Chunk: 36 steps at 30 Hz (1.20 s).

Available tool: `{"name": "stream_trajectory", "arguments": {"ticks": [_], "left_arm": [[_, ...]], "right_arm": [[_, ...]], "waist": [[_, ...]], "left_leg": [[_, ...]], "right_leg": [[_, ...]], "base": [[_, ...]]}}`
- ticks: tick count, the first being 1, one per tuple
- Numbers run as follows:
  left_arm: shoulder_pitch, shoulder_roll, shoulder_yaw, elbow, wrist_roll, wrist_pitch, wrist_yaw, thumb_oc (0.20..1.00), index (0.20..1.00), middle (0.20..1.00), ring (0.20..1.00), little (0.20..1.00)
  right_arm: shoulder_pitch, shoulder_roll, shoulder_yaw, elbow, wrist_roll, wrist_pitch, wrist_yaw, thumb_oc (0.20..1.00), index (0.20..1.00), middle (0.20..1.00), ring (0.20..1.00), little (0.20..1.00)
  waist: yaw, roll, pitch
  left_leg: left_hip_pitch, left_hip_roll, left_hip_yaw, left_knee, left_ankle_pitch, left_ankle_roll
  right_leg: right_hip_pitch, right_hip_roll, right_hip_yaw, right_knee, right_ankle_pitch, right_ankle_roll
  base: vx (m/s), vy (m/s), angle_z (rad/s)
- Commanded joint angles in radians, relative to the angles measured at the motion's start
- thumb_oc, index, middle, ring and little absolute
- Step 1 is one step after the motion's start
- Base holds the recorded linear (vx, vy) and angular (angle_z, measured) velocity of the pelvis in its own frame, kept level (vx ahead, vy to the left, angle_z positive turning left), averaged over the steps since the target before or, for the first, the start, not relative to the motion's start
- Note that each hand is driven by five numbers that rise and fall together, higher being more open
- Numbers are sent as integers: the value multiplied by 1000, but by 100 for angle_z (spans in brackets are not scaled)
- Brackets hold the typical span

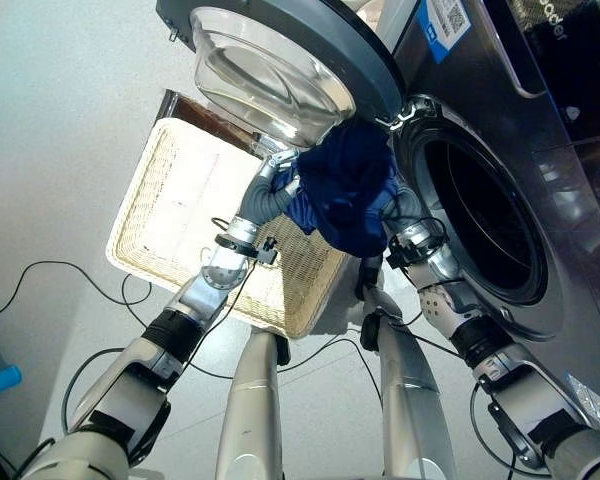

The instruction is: Put the clothes into the washing machine.

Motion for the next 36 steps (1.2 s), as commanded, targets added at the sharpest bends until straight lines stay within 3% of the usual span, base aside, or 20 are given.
{"name": "stream_trajectory", "arguments": {"ticks": [1,7,15,16,17,18,27,36], "left_arm": [[-42,-37,-3,-23,24,-83,2,200,200,200,200,200],[-59,-58,-12,-33,27,-83,0,200,200,200,200,200],[-109,-92,-65,-13,65,-25,-65,200,200,200,200,200],[-112,-100,-77,-6,68,-10,-64,423,423,423,423,423],[-117,-99,-77,-5,68,-9,-65,423,423,423,423,423],[-122,-108,-85,9,59,3,-79,1000,1000,1000,1000,1000],[-160,-141,-144,37,61,72,-81,1000,1000,1000,1000,1000],[-172,-175,-167,50,44,127,-44,1000,1000,1000,1000,1000]], "right_arm": [[-38,19,-4,-87,14,-27,28,200,200,200,200,200],[-46,37,11,-68,53,17,56,200,200,200,200,200],[-50,124,6,21,362,83,142,200,200,200,200,200],[-42,143,8,43,412,93,155,200,200,200,200,200],[-46,144,7,45,419,93,155,200,200,200,200,200],[-41,165,5,81,456,105,180,200,200,200,200,200],[-35,249,-11,219,752,199,316,200,200,200,200,200],[-22,286,-42,250,1005,189,394,200,200,200,200,200]], "waist": [[5,1,-12],[6,0,-12],[-3,-1,-12],[-7,-1,-12],[-7,0,-12],[-12,1,-12],[-31,17,-12],[-51,38,-12]], "left_leg": [[-40,-17,33,55,-41,-19],[-42,-17,32,56,-40,-19],[-36,-18,39,53,-41,-20],[-26,-19,42,51,-44,-20],[-33,-18,42,51,-40,-20],[-22,-17,47,48,-43,-20],[-5,-19,76,34,-35,-16],[17,-29,103,35,-40,-11]], "right_leg": [[12,-29,-12,41,-3,144],[10,-30,-11,41,-2,144],[15,-22,-4,34,3,144],[24,-21,1,30,0,144],[18,-19,1,28,5,143],[24,-17,6,26,2,144],[42,2,30,-1,11,136],[57,10,47,-9,9,129]], "base": [[0,0,0],[0,0,0],[-1,5,0],[-11,40,-2],[-3,68,-5],[-15,47,-8],[-1,56,-13],[12,55,-8]]}}
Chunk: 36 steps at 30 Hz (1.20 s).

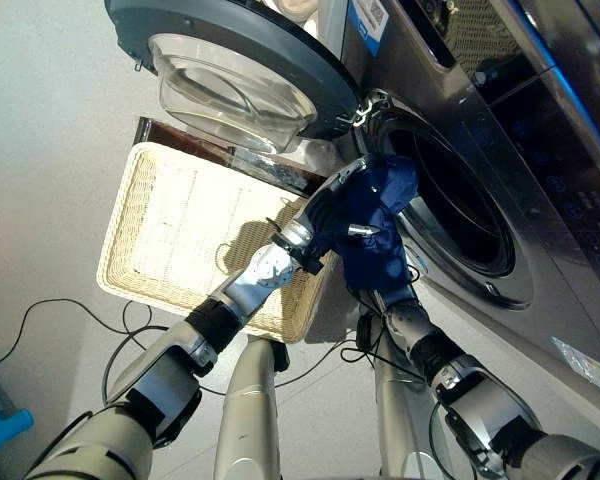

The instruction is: Put the clothes into the washing machine.

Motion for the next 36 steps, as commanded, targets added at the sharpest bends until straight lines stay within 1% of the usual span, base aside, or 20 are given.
{"name": "stream_trajectory", "arguments": {"ticks": [1,4,6,8,9,12,15,18,20,22,23,25,26,27,28,31,32,33,34,36], "left_arm": [[-46,-41,-6,-15,13,-13,27,1000,1000,1000,1000,1000],[-56,-45,-7,1,11,4,34,1000,1000,1000,1000,1000],[-53,-47,-9,4,10,4,36,1000,1000,1000,1000,1000],[-51,-46,-7,17,-4,3,46,1000,1000,1000,1000,1000],[-57,-45,-3,21,-9,2,47,1000,1000,1000,1000,1000],[-51,-42,4,37,-23,-11,51,1000,1000,1000,1000,1000],[-58,-24,19,35,-40,-29,50,1000,1000,1000,1000,1000],[-57,-14,23,33,-49,-43,49,1000,1000,1000,1000,1000],[-65,11,28,24,-62,-83,103,1000,1000,1000,1000,1000],[-65,13,30,23,-58,-90,124,1000,1000,1000,1000,1000],[-64,18,37,18,-53,-101,160,1000,1000,1000,1000,1000],[-47,35,90,14,-25,-144,366,1000,1000,1000,1000,1000],[-31,40,116,20,-4,-165,449,1000,1000,1000,1000,1000],[-27,41,125,22,2,-170,475,1000,1000,1000,1000,1000],[-13,44,143,23,25,-175,539,1000,1000,1000,1000,1000],[24,56,203,13,45,-165,683,1000,1000,1000,1000,1000],[42,56,221,19,37,-163,714,1000,1000,1000,1000,1000],[49,56,235,23,28,-162,735,1000,1000,1000,1000,1000],[90,43,292,48,-31,-146,776,1000,1000,1000,1000,1000],[104,38,317,61,-66,-144,776,1000,1000,1000,1000,1000]], "right_arm": [[-39,45,-39,-33,135,-15,89,200,200,200,200,200],[-50,45,-68,-25,195,-55,111,200,200,200,200,200],[-47,44,-71,-25,204,-64,113,200,200,200,200,200],[-57,23,-108,-16,247,-116,128,200,200,200,200,200],[-69,15,-121,-10,254,-123,128,200,200,200,200,200],[-95,-26,-191,24,263,-153,121,200,200,200,200,200],[-147,-82,-267,78,263,-162,84,200,200,200,200,200],[-163,-107,-296,104,263,-157,74,200,200,200,200,200],[-206,-161,-352,182,263,-145,39,200,200,200,200,200],[-211,-165,-357,188,263,-147,33,200,200,200,200,200],[-215,-174,-369,201,263,-148,27,200,200,200,200,200],[-223,-208,-425,244,263,-149,-4,200,200,200,200,200],[-222,-220,-447,259,263,-153,-13,200,200,200,200,200],[-225,-224,-452,264,263,-154,-17,200,200,200,200,200],[-223,-231,-462,273,263,-159,-25,200,200,200,200,200],[-235,-259,-493,279,263,-189,-53,200,200,200,200,200],[-229,-264,-506,279,263,-196,-60,200,200,200,200,200],[-234,-269,-515,278,263,-200,-64,200,200,200,200,200],[-239,-270,-555,253,263,-240,-101,200,200,200,200,200],[-247,-265,-577,234,263,-263,-122,200,200,200,200,200]], "waist": [[1,39,-12],[-5,47,-12],[-6,47,-12],[-10,54,-12],[-9,57,-12],[-8,62,-12],[2,66,-12],[7,68,-12],[22,72,-12],[23,72,-12],[27,74,-12],[44,76,-12],[52,78,-12],[54,78,-12],[59,79,-12],[78,84,-12],[82,85,-12],[85,86,-12],[95,87,-12],[99,87,-12]], "left_leg": [[-22,-31,19,22,-34,-23],[-25,-31,28,27,-32,-22],[-18,-31,29,28,-37,-23],[-8,-31,35,28,-38,-23],[-15,-29,36,29,-34,-23],[-2,-31,36,36,-46,-25],[-15,-32,29,43,-43,-25],[-17,-34,25,46,-46,-25],[-23,-39,11,53,-51,-25],[-24,-39,10,54,-52,-25],[-25,-40,6,55,-53,-25],[-32,-48,-9,59,-57,-24],[-32,-51,-16,60,-61,-23],[-35,-52,-18,60,-60,-22],[-29,-56,-23,63,-69,-23],[-48,-62,-37,66,-64,-21],[-38,-65,-42,66,-74,-23],[-49,-65,-45,66,-66,-21],[-49,-69,-54,70,-76,-23],[-60,-70,-57,70,-67,-21]], "right_leg": [[42,-13,-38,50,-53,119],[36,-11,-32,51,-49,116],[41,-13,-31,55,-55,117],[48,-15,-28,54,-55,117],[42,-14,-27,52,-49,115],[54,-19,-28,61,-61,119],[45,-22,-32,65,-54,120],[45,-24,-35,66,-54,121],[42,-32,-45,75,-54,122],[42,-33,-46,76,-54,123],[41,-35,-47,79,-55,122],[38,-45,-59,86,-58,123],[38,-50,-65,91,-62,124],[36,-51,-67,91,-60,124],[42,-55,-71,96,-70,126],[27,-66,-84,101,-64,123],[37,-69,-86,104,-75,127],[27,-70,-89,104,-67,125],[26,-75,-94,114,-76,129],[15,-76,-98,113,-68,127]], "base": [[3,54,-10],[9,27,-4],[8,21,-5],[18,45,-9],[28,36,-6],[4,4,-6],[0,0,0],[2,-27,0],[1,-63,2],[2,-8,2],[7,-42,4],[8,-83,10],[0,-70,10],[17,-60,9],[-2,-47,10],[-3,-61,13],[3,-50,12],[16,-77,15],[-22,-72,17],[-19,-68,19]]}}
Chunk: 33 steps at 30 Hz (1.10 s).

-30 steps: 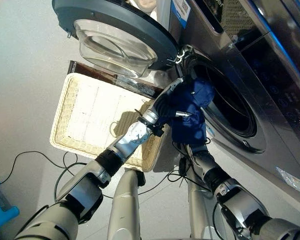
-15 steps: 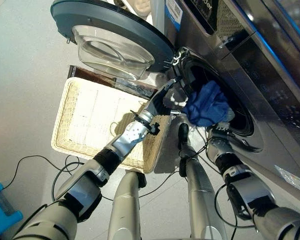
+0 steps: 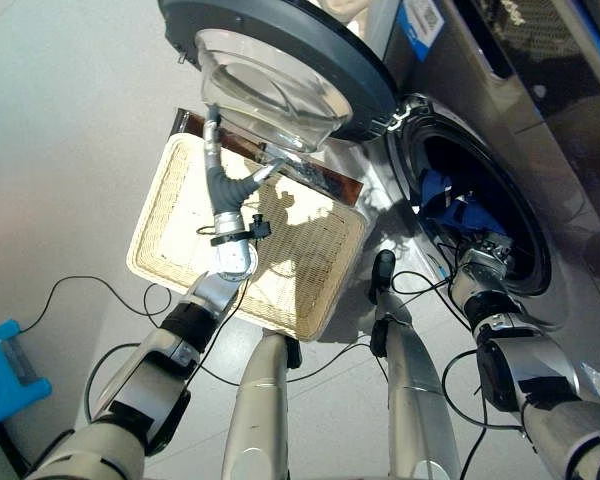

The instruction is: Put the clothes into the washing machine.

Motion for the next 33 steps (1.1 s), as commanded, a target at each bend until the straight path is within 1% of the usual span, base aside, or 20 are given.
{"name": "stream_trajectory", "arguments": {"ticks": [1,3,4,7,8,9,10,11,13,14,15,19,20,23,25,28,29,30,31,33], "left_arm": [[7,-11,61,1,-78,-41,43,1000,1000,1000,1000,1000],[43,-16,97,16,-107,-43,-2,1000,1000,1000,1000,1000],[49,-15,100,16,-104,-46,-9,1000,1000,1000,1000,1000],[77,2,99,12,-102,-46,-30,1000,1000,1000,1000,1000],[87,6,95,15,-106,-39,-44,1000,1000,1000,1000,1000],[87,7,95,17,-105,-37,-46,1000,1000,1000,1000,1000],[89,7,92,22,-94,-29,-53,1000,1000,1000,1000,1000],[89,7,92,22,-94,-29,-53,1000,1000,1000,1000,1000],[97,13,79,22,-103,-17,-63,1000,1000,1000,1000,1000],[99,13,77,23,-106,-18,-66,1000,1000,1000,1000,1000],[100,14,71,26,-110,-21,-73,1000,1000,1000,1000,1000],[99,13,68,26,-113,-21,-79,1000,1000,1000,1000,1000],[105,20,60,4,-113,-20,-86,1000,1000,1000,1000,1000],[115,26,57,-23,-119,-4,-84,1000,1000,1000,1000,1000],[119,28,56,-29,-117,-1,-87,1000,1000,1000,1000,1000],[127,33,44,-54,-99,12,-74,1000,1000,1000,1000,1000],[129,38,36,-64,-102,16,-71,1000,1000,1000,1000,1000],[129,40,34,-65,-104,16,-71,1000,1000,1000,1000,1000],[132,48,26,-73,-113,14,-74,1000,1000,1000,1000,1000],[134,45,19,-80,-109,17,-71,1000,1000,1000,1000,1000]], "right_arm": [[-27,-52,-54,-97,14,-115,-53,200,200,200,200,200],[-36,-39,-89,-159,14,-189,-116,200,200,200,200,200],[-37,-38,-93,-169,14,-200,-126,200,200,200,200,200],[-44,-35,-123,-234,14,-280,-196,200,200,200,200,200],[-49,-36,-140,-256,14,-336,-243,200,200,200,200,200],[-52,-37,-143,-258,14,-349,-253,200,200,200,200,200],[-65,-47,-152,-263,14,-410,-299,200,200,200,200,200],[-65,-47,-152,-263,14,-410,-299,200,200,200,200,200],[-63,-67,-179,-269,14,-501,-366,200,200,200,200,200],[-65,-71,-182,-269,14,-516,-375,200,200,200,200,200],[-73,-80,-195,-279,14,-571,-395,200,200,200,200,200],[-73,-84,-202,-284,14,-590,-401,200,200,200,200,200],[-66,-98,-212,-309,14,-655,-402,200,200,200,200,200],[-56,-112,-216,-320,14,-727,-438,200,200,200,200,200],[-52,-118,-217,-313,14,-751,-462,200,200,200,200,200],[-31,-144,-222,-279,14,-795,-551,200,200,200,200,200],[-24,-159,-217,-251,14,-776,-561,338,338,338,338,338],[-22,-164,-215,-238,14,-761,-563,580,580,580,580,580],[-9,-186,-197,-178,14,-675,-608,1000,1000,1000,1000,1000],[-7,-202,-177,-139,12,-607,-603,1000,1000,1000,1000,1000]], "waist": [[15,48,-16],[23,47,-16],[24,47,-16],[28,51,-16],[31,52,-16],[31,52,-16],[33,52,-16],[33,52,-16],[33,54,-16],[34,55,-16],[33,57,-16],[34,57,-16],[33,59,-16],[27,57,-16],[25,56,-16],[18,53,-16],[17,54,-16],[17,54,-16],[15,52,-16],[14,52,-16]], "left_leg": [[-65,-52,-15,80,-70,-28],[-70,-54,-21,72,-69,-26],[-71,-54,-22,71,-68,-26],[-69,-54,-24,64,-68,-24],[-67,-53,-24,61,-68,-23],[-66,-53,-24,60,-68,-23],[-65,-52,-23,58,-68,-22],[-65,-52,-23,58,-68,-22],[-61,-50,-22,59,-69,-22],[-60,-50,-23,59,-69,-21],[-58,-49,-20,59,-70,-22],[-58,-49,-20,60,-71,-22],[-56,-47,-18,62,-74,-22],[-50,-46,-16,58,-74,-23],[-50,-45,-15,59,-75,-24],[-50,-41,-9,56,-75,-24],[-49,-39,-7,55,-75,-24],[-49,-39,-6,55,-75,-24],[-51,-39,-6,60,-75,-25],[-53,-37,-6,60,-75,-24]], "right_leg": [[-6,-48,-56,100,-55,129],[-12,-49,-61,97,-52,129],[-13,-50,-62,97,-51,129],[-12,-49,-64,93,-50,127],[-11,-49,-65,94,-50,128],[-10,-49,-65,94,-50,128],[-8,-50,-67,93,-49,128],[-8,-50,-67,93,-49,128],[-5,-53,-69,95,-48,130],[-5,-53,-69,95,-48,130],[-2,-54,-71,95,-49,130],[-2,-55,-69,95,-49,131],[-1,-57,-69,96,-50,132],[2,-55,-65,94,-48,132],[2,-53,-64,94,-48,132],[1,-52,-62,92,-46,131],[1,-52,-63,91,-45,132],[1,-53,-63,91,-45,132],[0,-53,-62,91,-45,132],[-2,-54,-61,91,-43,131]], "base": [[-16,-70,16],[-14,-70,8],[-10,-46,10],[-5,-16,13],[-4,-18,9],[-7,-17,4],[0,0,0],[-2,-2,4],[9,-1,4],[0,0,0],[0,0,0],[0,0,0],[0,0,0],[0,0,0],[0,0,0],[0,0,0],[0,0,0],[0,0,0],[0,0,0],[0,0,0]]}}
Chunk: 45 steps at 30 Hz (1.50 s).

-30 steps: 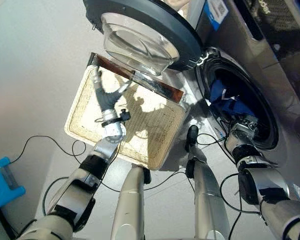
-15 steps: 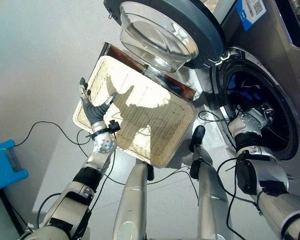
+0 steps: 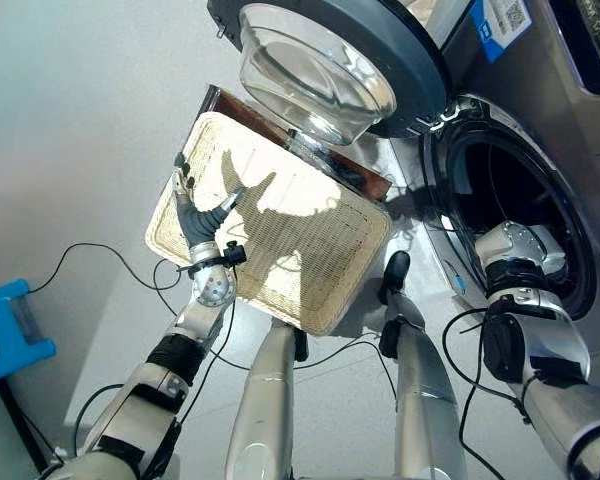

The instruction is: Put the clothes into the washing machine.

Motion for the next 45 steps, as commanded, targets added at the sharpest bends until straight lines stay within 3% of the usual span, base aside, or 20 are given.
{"name": "stream_trajectory", "arguments": {"ticks": [1,4,5,7,14,18,20,22,25,27,29,30,33,34,38,45], "left_arm": [[2,-6,19,-60,-5,-26,20,1000,1000,1000,1000,1000],[-6,-9,11,-61,-5,-21,21,1000,1000,1000,1000,1000],[-15,-16,5,-57,3,-21,25,1000,1000,1000,1000,1000],[-30,-16,-11,-43,9,-33,29,1000,1000,1000,1000,1000],[-59,-21,-31,-11,3,-51,5,1000,1000,1000,1000,1000],[-58,-34,-44,-16,20,-41,5,1000,1000,1000,1000,1000],[-63,-36,-41,-17,28,-41,0,1000,1000,1000,1000,1000],[-58,-40,-49,-12,38,-49,-8,1000,1000,1000,1000,1000],[-59,-47,-53,-6,49,-57,-11,1000,1000,1000,1000,1000],[-59,-58,-59,-1,58,-72,-16,1000,1000,1000,1000,1000],[-66,-61,-59,1,62,-74,-16,1000,1000,1000,1000,1000],[-58,-77,-71,5,69,-82,-13,1000,1000,1000,1000,1000],[-58,-84,-73,9,71,-85,-14,1000,1000,1000,1000,1000],[-56,-95,-78,11,76,-90,-12,1000,1000,1000,1000,1000],[-55,-109,-81,7,78,-93,-20,1000,1000,1000,1000,1000],[-35,-138,-77,25,92,-98,-19,1000,1000,1000,1000,1000]], "right_arm": [[70,-126,29,6,-34,92,-23,1000,1000,1000,1000,1000],[64,-144,65,37,-152,183,-164,1000,1000,1000,1000,1000],[56,-153,89,51,-252,256,-283,1000,1000,1000,1000,1000],[48,-169,128,95,-413,374,-403,1000,1000,1000,1000,1000],[20,-179,199,175,-638,469,-529,1000,1000,1000,1000,1000],[22,-166,246,191,-902,581,-702,1000,1000,1000,1000,1000],[16,-158,262,183,-963,606,-743,1000,1000,1000,1000,1000],[18,-146,294,195,-1087,691,-829,1000,1000,1000,1000,1000],[14,-146,323,214,-1177,766,-921,1000,1000,1000,1000,1000],[13,-141,341,251,-1234,850,-995,1000,1000,1000,1000,1000],[7,-139,340,260,-1247,870,-1008,1000,1000,1000,1000,1000],[9,-126,349,286,-1316,951,-1079,1000,1000,1000,1000,1000],[5,-116,361,293,-1315,965,-1105,1000,1000,1000,1000,1000],[4,-99,368,298,-1379,1003,-1170,1000,1000,1000,1000,1000],[1,-67,400,291,-1507,1076,-1275,1000,1000,1000,1000,1000],[33,13,462,233,-1700,1102,-1357,1000,1000,1000,1000,1000]], "waist": [[-30,42,-20],[-33,39,-20],[-34,38,-20],[-30,37,-20],[-21,43,-20],[-18,46,-20],[-17,47,-20],[-16,49,-20],[-15,52,-20],[-13,58,-20],[-12,60,-20],[-8,68,-20],[-7,73,-20],[-4,79,-20],[-3,91,-20],[-8,101,-20]], "left_leg": [[-18,-24,18,59,-81,-32],[-23,-25,17,62,-80,-32],[-24,-26,18,63,-78,-30],[-25,-27,19,61,-75,-26],[-23,-31,21,66,-76,-21],[-18,-35,20,77,-90,-16],[-30,-35,20,77,-83,-13],[-19,-37,22,83,-94,-11],[-21,-38,24,86,-96,-11],[-21,-39,24,91,-100,-6],[-31,-39,24,92,-94,-5],[-20,-42,25,94,-104,-3],[-21,-44,26,98,-106,-2],[-23,-46,25,101,-108,-1],[-34,-50,25,103,-104,4],[-25,-52,33,97,-103,5]], "right_leg": [[8,-34,-27,92,-38,125],[4,-33,-24,91,-35,125],[2,-32,-23,89,-33,123],[4,-32,-26,85,-32,120],[9,-33,-31,87,-35,116],[12,-36,-32,101,-48,117],[1,-34,-33,98,-39,114],[10,-34,-31,105,-52,115],[9,-34,-31,106,-53,114],[6,-35,-30,112,-56,114],[-2,-35,-32,109,-49,111],[7,-36,-30,115,-61,113],[7,-35,-30,117,-63,113],[3,-36,-28,123,-66,111],[-8,-36,-25,122,-62,107],[-4,-29,-16,122,-72,105]], "base": [[0,0,0],[0,0,0],[0,0,0],[0,0,0],[9,1,-1],[0,0,0],[0,0,0],[0,0,0],[0,0,0],[0,0,0],[0,0,0],[0,0,0],[0,0,0],[0,0,0],[2,18,1],[7,44,2]]}}
